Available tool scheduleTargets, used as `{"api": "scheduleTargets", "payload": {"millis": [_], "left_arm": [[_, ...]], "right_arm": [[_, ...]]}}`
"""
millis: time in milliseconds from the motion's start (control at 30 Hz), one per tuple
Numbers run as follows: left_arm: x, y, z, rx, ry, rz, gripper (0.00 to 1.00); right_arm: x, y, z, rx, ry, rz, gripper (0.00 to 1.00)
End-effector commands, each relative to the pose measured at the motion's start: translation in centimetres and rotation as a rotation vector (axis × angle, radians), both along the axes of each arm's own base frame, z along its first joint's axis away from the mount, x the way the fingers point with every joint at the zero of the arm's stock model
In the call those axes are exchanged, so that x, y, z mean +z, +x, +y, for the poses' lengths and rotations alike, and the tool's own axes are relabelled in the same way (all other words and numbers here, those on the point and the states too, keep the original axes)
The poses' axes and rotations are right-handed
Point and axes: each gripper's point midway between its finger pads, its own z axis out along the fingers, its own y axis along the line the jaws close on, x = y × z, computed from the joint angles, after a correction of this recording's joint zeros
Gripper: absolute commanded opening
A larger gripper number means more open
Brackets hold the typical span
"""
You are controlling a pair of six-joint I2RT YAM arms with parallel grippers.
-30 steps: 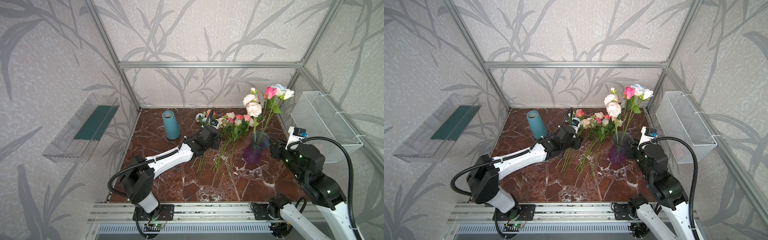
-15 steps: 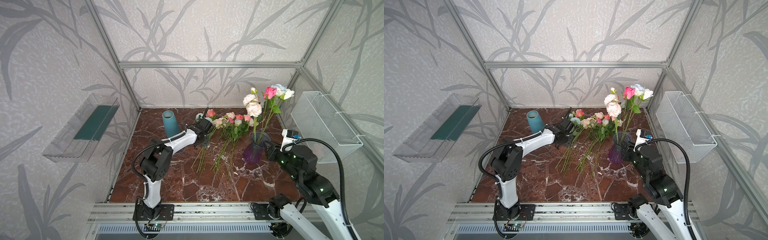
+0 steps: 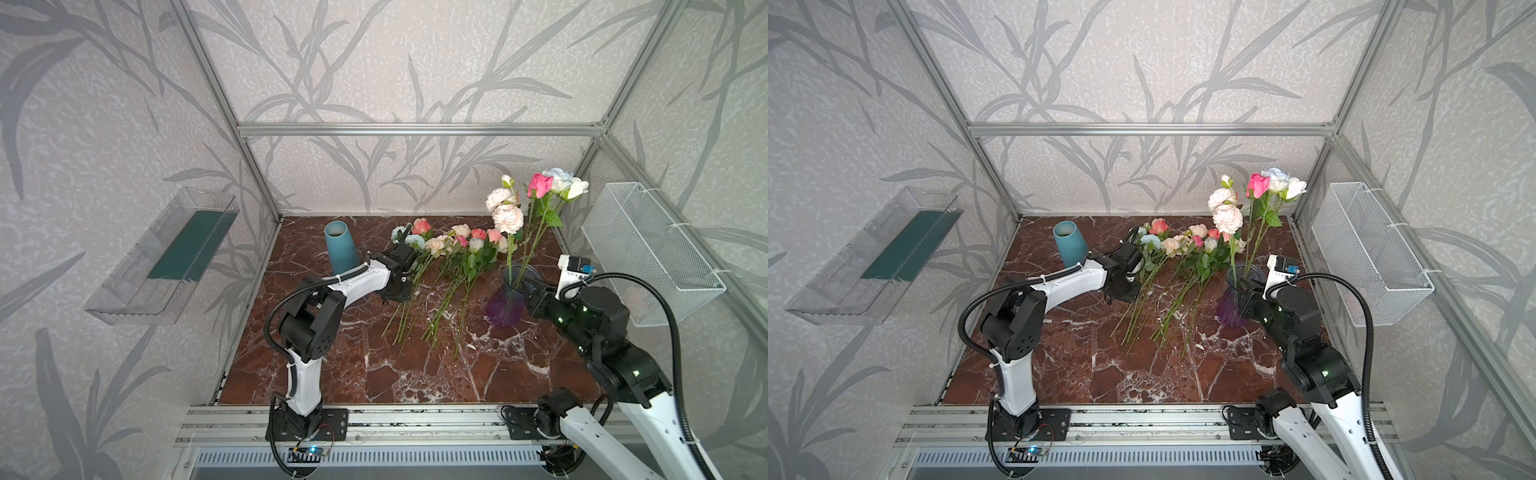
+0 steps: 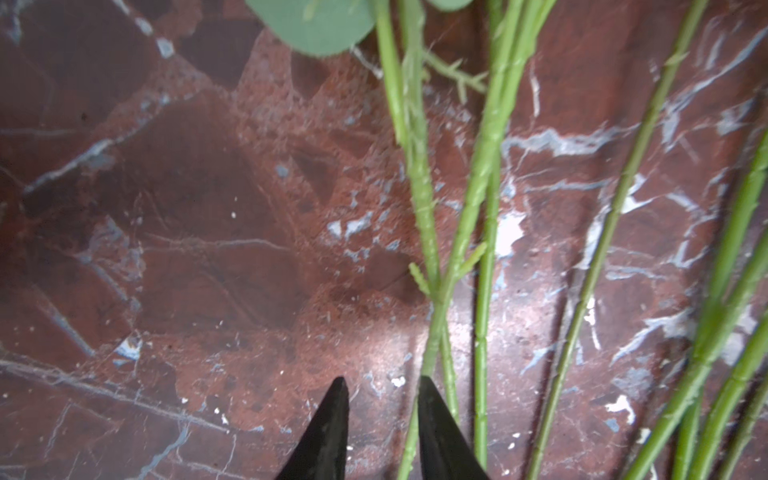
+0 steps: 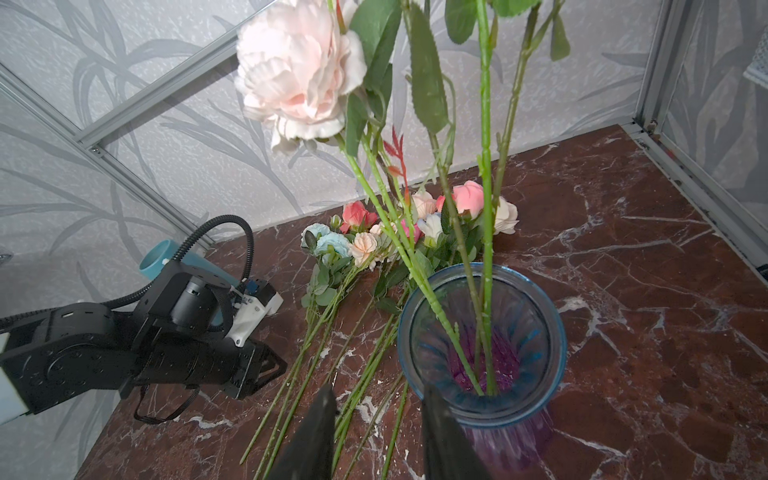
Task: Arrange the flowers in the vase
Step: 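Release the rose with the right gripper while the left gripper grasps peach rose stems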
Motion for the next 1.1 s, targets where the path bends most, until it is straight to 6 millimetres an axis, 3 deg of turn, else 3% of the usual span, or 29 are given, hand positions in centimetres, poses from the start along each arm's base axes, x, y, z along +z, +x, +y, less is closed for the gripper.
{"api": "scheduleTargets", "payload": {"millis": [0,467,700,867,933,1067], "left_arm": [[-0.4,-1.8,0.5,-0.022,0.014,0.06,0.31],[-2.8,-2.3,0.3,-0.032,0.022,0.115,0.24],[-2.4,-2.3,0.0,-0.04,0.004,0.107,0.25],[-3.3,-2.5,-0.4,-0.045,0.001,0.128,0.1],[-2.7,-2.3,-0.2,-0.053,0.016,0.103,0.05],[0.6,-1.6,-0.5,-0.095,-0.011,0.012,0.0]], "right_arm": [[0.6,0.4,0.3,0.011,0.011,-0.025,0.36],[0.6,0.1,0.3,0.015,0.014,-0.028,0.36],[0.5,-0.1,0.1,0.01,0.007,-0.029,0.36],[0.6,-0.1,0.2,0.014,0.012,-0.029,0.36],[0.9,-0.3,0.1,0.013,0.01,-0.035,0.36],[1.5,-0.7,-0.2,0.005,0.011,-0.053,0.36]]}}
